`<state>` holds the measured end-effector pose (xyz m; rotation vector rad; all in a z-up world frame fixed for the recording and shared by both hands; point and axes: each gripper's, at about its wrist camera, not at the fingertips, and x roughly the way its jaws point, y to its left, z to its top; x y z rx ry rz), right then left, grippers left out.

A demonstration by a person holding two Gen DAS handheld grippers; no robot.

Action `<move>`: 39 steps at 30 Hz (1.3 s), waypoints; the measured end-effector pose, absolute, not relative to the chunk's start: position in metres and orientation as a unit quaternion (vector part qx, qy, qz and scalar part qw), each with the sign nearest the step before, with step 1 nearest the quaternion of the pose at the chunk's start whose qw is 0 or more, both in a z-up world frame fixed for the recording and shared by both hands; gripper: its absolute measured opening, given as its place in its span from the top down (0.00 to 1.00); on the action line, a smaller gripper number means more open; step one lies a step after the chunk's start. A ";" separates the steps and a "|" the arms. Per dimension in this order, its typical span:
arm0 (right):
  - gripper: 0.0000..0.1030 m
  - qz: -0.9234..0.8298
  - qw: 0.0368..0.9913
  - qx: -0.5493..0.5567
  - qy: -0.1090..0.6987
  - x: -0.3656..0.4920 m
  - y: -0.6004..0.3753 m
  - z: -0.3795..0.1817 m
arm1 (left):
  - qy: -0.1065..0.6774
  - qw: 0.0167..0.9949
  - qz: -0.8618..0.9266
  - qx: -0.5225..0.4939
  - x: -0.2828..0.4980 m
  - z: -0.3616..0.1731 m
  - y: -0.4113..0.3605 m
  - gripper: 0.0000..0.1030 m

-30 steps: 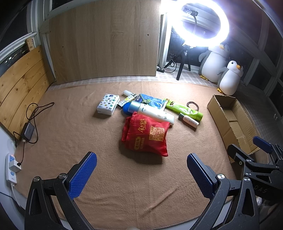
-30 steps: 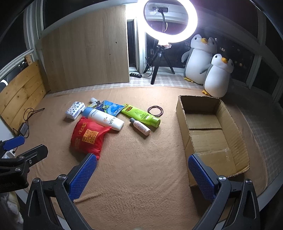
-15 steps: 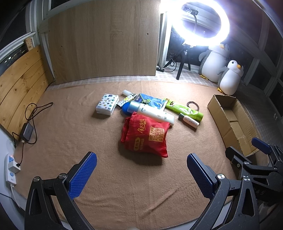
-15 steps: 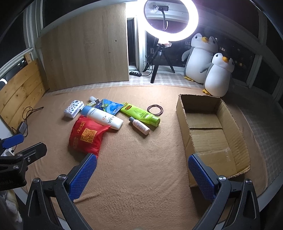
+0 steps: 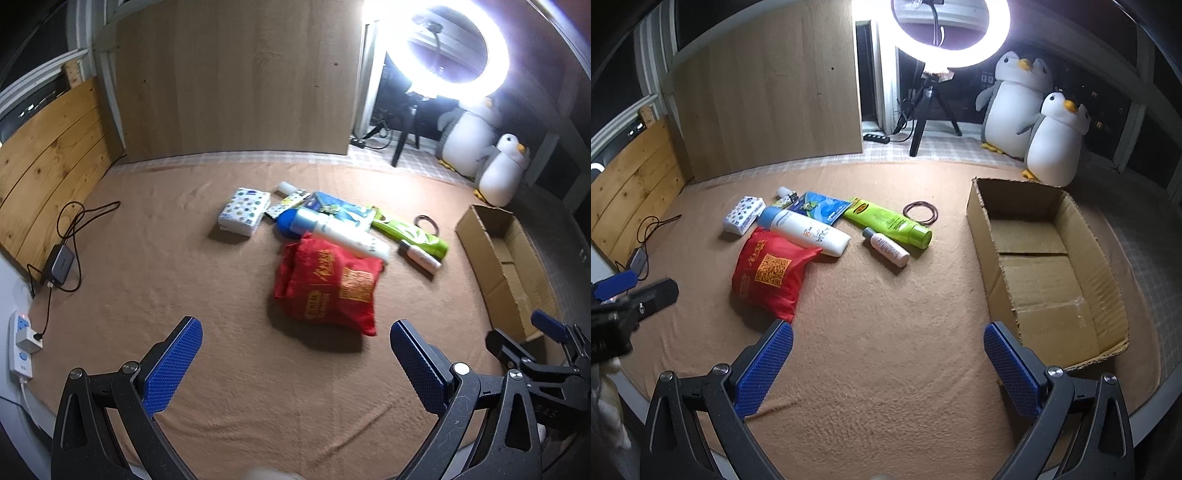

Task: Organize objects
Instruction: 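Reach the right tool to the red bag and close on it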

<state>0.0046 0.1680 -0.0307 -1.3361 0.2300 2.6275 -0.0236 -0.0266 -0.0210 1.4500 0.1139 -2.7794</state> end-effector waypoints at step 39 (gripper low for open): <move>0.33 0.811 -0.038 -0.534 0.235 -0.136 0.153 -0.104 | 0.083 -0.148 -0.821 0.546 -0.133 -0.131 -0.044 0.10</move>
